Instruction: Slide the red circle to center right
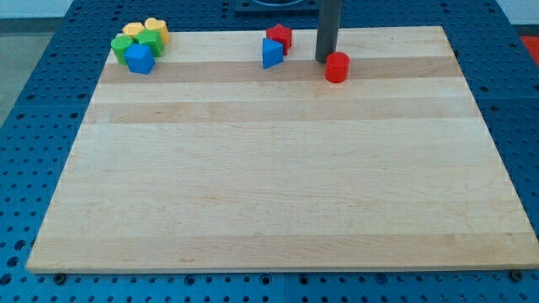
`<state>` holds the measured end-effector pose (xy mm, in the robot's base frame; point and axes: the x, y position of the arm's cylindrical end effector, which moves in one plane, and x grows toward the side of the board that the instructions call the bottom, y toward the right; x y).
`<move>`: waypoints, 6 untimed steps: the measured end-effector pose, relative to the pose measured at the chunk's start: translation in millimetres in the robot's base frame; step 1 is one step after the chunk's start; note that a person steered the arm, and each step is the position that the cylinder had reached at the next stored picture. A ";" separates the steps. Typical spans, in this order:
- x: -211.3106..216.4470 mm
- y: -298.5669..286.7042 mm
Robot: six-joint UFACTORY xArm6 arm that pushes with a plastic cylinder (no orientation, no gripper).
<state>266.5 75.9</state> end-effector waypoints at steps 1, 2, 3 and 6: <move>-20.4 3.7; -17.8 14.1; 14.6 21.2; 99.0 25.5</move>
